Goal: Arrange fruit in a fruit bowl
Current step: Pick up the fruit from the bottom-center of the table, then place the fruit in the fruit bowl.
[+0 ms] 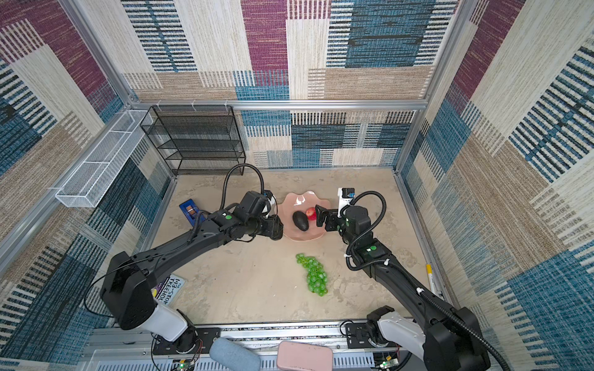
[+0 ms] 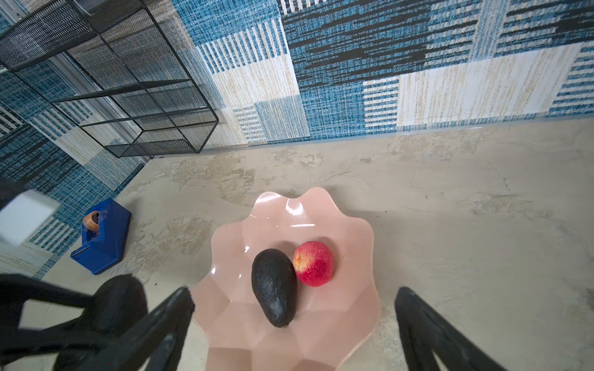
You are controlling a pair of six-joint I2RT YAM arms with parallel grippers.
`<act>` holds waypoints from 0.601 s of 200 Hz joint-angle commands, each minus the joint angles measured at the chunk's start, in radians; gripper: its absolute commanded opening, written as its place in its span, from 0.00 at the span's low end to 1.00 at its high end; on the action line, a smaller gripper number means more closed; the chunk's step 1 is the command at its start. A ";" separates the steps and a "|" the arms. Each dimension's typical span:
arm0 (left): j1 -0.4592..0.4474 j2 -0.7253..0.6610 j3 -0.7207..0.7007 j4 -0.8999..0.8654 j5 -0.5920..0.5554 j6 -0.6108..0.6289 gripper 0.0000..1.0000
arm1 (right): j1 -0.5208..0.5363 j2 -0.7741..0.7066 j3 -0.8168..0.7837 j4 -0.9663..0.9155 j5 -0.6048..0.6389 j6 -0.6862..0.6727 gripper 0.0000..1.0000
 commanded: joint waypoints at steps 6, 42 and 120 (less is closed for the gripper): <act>0.021 0.106 0.090 0.027 0.046 0.053 0.45 | 0.000 -0.023 -0.015 0.010 0.001 0.016 1.00; 0.022 0.202 0.160 0.037 0.079 0.035 0.44 | 0.000 -0.043 -0.033 0.004 0.010 0.012 1.00; 0.024 0.388 0.312 -0.002 0.069 0.008 0.45 | 0.001 -0.057 -0.042 -0.021 -0.008 -0.004 1.00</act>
